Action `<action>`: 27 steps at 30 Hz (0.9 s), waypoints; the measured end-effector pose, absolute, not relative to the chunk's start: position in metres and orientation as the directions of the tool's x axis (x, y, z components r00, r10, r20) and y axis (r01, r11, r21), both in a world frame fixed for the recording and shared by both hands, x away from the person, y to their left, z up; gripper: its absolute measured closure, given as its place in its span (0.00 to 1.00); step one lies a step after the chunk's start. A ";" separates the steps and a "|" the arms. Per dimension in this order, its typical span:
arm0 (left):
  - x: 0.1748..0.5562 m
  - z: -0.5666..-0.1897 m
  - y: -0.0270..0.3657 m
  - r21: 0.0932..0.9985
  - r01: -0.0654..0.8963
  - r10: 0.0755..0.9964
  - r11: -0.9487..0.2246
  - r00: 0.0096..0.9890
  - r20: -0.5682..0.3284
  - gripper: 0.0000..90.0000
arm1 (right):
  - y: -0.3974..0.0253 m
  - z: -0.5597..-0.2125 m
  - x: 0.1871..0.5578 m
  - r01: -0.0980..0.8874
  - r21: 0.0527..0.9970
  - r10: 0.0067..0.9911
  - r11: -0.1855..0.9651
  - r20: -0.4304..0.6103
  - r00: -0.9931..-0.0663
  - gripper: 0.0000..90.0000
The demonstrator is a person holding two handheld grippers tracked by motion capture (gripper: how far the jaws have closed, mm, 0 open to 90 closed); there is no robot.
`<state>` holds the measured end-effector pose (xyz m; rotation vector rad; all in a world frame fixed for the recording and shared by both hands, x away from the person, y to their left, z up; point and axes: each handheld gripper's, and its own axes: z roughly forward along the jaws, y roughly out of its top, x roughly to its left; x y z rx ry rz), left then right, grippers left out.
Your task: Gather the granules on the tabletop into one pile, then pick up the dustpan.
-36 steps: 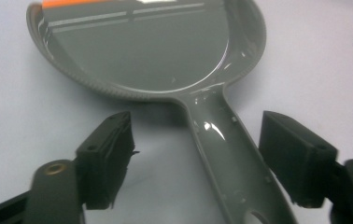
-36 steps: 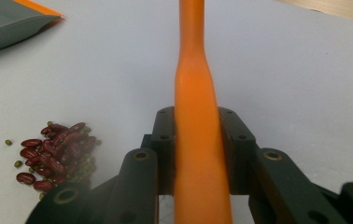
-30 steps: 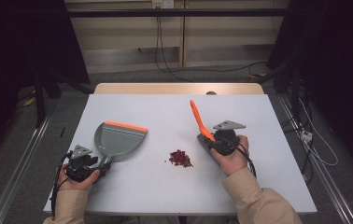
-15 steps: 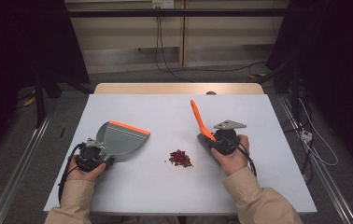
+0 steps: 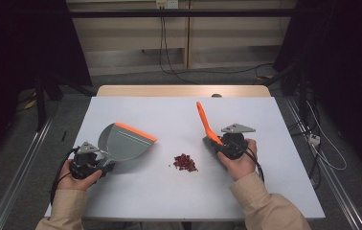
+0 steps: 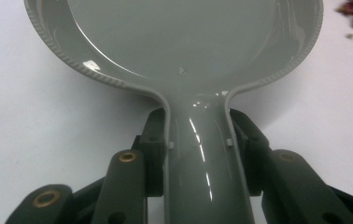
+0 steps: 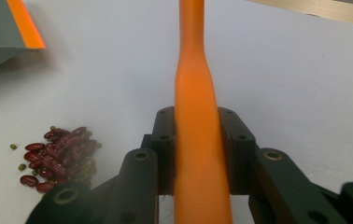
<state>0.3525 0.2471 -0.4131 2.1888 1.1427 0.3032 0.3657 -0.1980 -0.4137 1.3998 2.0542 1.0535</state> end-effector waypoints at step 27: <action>0.323 -0.403 0.232 0.619 0.505 0.576 -0.601 0.811 -0.102 0.70 | -0.192 -0.414 0.370 0.572 0.798 0.912 0.190 0.073 -0.404 0.79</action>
